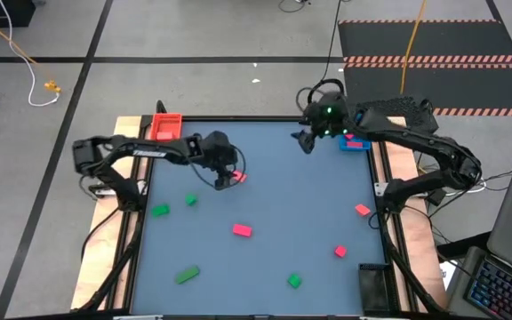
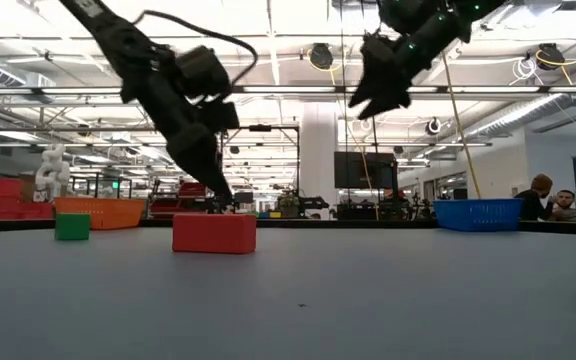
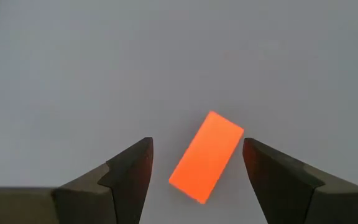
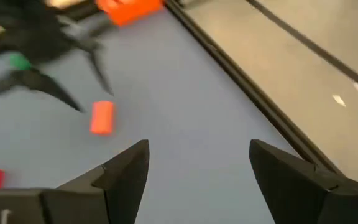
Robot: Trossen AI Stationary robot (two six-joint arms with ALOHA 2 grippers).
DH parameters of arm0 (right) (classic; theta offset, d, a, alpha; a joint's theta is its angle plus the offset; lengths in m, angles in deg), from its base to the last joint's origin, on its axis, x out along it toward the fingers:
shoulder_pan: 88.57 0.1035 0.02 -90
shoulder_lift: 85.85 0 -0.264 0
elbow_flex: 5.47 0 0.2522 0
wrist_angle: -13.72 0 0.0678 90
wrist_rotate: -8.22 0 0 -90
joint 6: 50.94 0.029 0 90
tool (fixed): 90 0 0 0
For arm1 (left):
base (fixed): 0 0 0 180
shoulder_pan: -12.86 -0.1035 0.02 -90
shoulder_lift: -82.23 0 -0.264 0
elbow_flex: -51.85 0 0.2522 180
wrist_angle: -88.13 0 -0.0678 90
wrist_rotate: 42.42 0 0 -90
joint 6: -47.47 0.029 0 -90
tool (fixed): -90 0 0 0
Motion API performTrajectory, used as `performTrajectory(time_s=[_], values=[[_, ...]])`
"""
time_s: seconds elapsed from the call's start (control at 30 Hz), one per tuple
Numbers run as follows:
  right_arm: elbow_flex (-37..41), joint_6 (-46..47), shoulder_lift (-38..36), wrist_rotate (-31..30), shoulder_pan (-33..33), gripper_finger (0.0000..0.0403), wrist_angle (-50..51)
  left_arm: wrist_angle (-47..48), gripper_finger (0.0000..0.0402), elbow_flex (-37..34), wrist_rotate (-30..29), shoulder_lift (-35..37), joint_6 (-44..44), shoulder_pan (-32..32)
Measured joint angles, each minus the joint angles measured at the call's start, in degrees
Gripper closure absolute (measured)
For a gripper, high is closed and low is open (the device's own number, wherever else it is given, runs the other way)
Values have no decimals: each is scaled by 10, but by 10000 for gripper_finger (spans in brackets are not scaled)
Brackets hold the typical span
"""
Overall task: Sort & place blocks by color
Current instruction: Put the orange block into the orange bin
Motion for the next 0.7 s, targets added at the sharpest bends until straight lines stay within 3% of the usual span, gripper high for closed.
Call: performTrajectory(time_s=[0.13, 0.3, 0.43, 0.53, 0.7], values=[[82, 33, 0, -1, 50, 133, -222, 21, 151, 35, 48, -47, 25, -13], [193, 40, 0, -1, 73, 133, -502, 108, 151, 79, 50, -82, 55, -15], [260, 48, -4, -4, 70, 133, -653, 148, 151, 94, 45, -99, 66, -15], [283, 53, -15, -2, 63, 133, -703, 151, 151, 94, 34, -106, 72, -16], [296, 51, -45, -1, 61, 133, -703, 118, 151, 94, 8, -133, 72, -17]])
